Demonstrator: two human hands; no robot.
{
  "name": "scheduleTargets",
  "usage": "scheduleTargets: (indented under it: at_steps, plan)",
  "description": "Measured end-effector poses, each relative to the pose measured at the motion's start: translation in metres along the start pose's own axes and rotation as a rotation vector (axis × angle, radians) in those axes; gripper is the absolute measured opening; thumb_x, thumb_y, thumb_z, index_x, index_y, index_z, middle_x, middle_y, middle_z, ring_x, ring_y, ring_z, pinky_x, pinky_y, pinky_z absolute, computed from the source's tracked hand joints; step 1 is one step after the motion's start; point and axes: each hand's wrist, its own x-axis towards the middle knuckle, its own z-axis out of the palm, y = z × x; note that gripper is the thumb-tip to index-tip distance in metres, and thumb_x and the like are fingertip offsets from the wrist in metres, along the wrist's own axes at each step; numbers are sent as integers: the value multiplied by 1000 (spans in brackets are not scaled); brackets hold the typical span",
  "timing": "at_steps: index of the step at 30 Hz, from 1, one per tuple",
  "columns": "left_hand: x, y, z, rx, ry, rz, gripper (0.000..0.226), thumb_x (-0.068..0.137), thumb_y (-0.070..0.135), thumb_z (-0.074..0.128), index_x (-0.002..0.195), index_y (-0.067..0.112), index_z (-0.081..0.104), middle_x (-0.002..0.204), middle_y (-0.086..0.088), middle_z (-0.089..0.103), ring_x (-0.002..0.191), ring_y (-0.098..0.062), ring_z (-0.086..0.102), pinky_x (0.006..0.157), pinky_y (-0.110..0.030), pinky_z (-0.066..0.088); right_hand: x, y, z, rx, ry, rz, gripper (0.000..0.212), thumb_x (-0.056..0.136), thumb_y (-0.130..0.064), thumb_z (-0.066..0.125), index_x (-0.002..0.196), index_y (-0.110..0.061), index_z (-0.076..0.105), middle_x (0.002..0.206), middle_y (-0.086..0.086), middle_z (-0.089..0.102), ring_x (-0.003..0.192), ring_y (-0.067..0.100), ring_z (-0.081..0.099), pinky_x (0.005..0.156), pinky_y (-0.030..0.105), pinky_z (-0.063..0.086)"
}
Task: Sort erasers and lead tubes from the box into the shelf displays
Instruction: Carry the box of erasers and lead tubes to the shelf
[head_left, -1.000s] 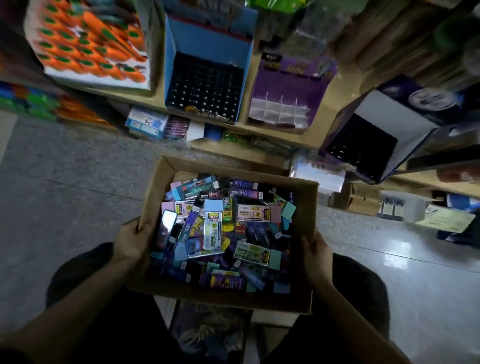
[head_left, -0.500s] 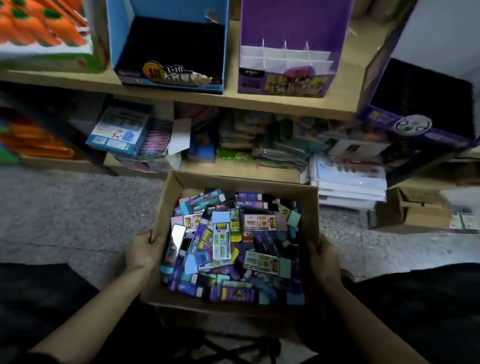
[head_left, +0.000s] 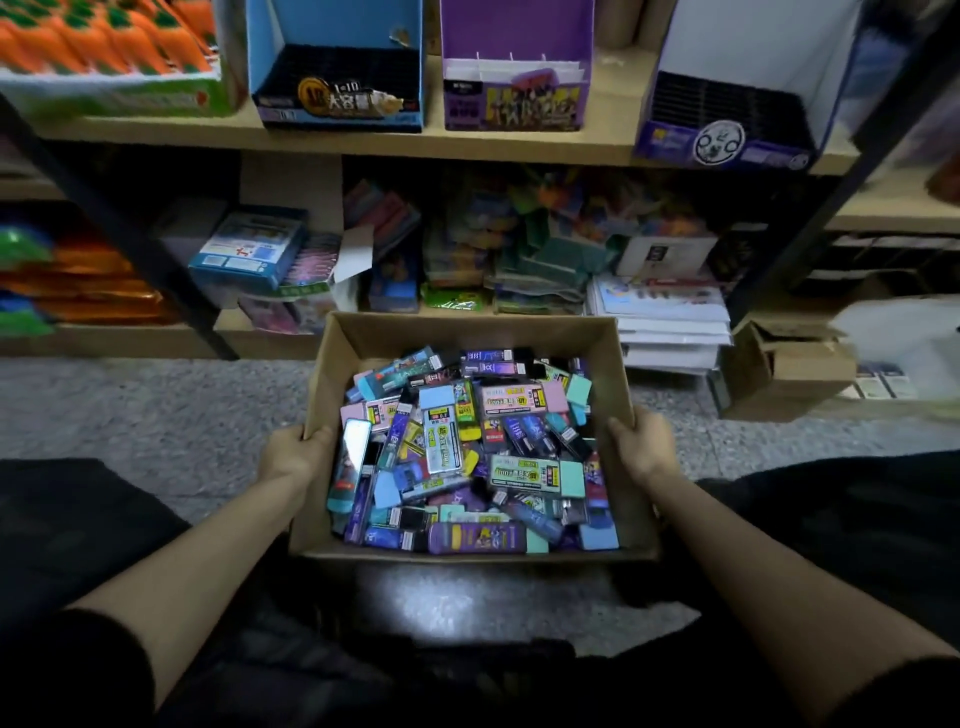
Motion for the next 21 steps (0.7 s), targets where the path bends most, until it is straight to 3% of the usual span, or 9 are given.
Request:
scheduleTargets:
  at_steps: [3,7,10,13,16,19,21]
  plan:
    - [-1,-7,4,23,8,31,28,88,26,60,85,0,68,90,-24,68,88,-39,64,74,-40,49,1,4,-1,8,3,16,23,94,-14,52,114,-6,59,103,16,67,90,29,62,76,35,49]
    - [10,-14,16,1,-39,43,27,89,21,61,85,-5,68,89,-26,68,87,-38,65,72,-40,49,9,12,7,10,-9,26,25,94,-13,53,118,-7,57,109,18,66,100,35,61,88,49,50]
    - [24,-19,29,-18,-76,8,27,89,21,61,87,-5,68,89,-26,68,85,-37,65,77,-44,51,22,19,18,6,5,57,26,92,-11,55,117,-4,58,110,18,66,100,33,61,89,44,50]
    - [40,-24,47,-7,-82,-23,26,89,20,61,86,-4,68,84,-23,67,80,-29,63,76,-44,51,37,28,30,-1,-18,76,23,93,-9,54,114,-3,58,105,17,67,91,26,61,78,33,48]
    - [53,-35,64,-29,-92,-57,21,89,16,61,85,-3,68,81,-18,65,79,-20,57,75,-45,51,53,36,40,19,-64,111,27,94,-9,52,120,-6,56,108,14,66,93,22,62,80,36,52]
    - [64,-45,75,-24,-107,-92,23,90,15,60,88,-7,68,84,-20,67,77,-20,57,70,-40,48,65,41,48,16,-100,109,26,94,-9,51,120,-6,56,108,12,66,93,20,62,75,30,52]
    - [71,-50,80,4,-123,-82,22,90,15,59,82,-4,67,83,-20,68,74,-21,57,66,-37,45,70,45,53,4,-108,110,23,94,-8,52,116,-5,58,106,13,67,95,24,63,82,38,53]
